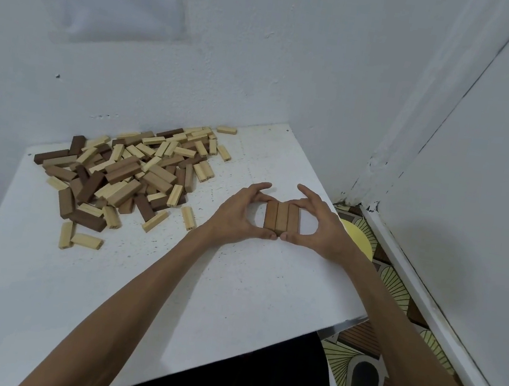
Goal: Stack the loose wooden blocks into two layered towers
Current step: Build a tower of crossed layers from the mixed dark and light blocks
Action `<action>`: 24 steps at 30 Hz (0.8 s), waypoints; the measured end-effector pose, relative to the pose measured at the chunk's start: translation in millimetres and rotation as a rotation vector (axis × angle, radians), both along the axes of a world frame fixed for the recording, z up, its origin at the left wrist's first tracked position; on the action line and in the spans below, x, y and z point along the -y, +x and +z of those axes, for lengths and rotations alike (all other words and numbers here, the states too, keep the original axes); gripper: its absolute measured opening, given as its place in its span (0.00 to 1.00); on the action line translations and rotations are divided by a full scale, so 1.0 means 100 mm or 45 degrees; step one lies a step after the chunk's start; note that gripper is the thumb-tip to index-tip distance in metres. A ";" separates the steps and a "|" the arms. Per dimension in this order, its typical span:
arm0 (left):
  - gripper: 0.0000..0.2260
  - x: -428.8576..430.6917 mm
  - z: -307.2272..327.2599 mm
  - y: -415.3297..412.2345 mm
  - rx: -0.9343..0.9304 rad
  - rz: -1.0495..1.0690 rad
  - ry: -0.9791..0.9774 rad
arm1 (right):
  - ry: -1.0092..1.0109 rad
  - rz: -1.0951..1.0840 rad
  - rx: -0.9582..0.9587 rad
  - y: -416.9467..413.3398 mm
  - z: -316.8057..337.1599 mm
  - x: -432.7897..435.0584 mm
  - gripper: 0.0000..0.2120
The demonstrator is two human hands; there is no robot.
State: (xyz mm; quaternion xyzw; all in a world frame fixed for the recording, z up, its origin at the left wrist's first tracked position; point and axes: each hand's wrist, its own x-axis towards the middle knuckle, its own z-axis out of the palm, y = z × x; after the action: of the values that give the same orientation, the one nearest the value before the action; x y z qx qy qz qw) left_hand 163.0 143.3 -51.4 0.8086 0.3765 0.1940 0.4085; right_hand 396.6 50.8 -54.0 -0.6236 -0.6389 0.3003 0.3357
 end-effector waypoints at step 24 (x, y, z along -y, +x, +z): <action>0.53 0.02 0.12 -0.13 -0.045 -0.040 -0.018 | -0.052 -0.023 -0.002 -0.06 0.16 0.00 0.47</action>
State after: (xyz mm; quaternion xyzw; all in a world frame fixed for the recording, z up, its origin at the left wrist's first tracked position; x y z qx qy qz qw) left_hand 149.7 140.8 -39.8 0.8148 0.3723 0.1708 0.4104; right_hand 390.7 51.1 -37.6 -0.6360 -0.6267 0.3107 0.3259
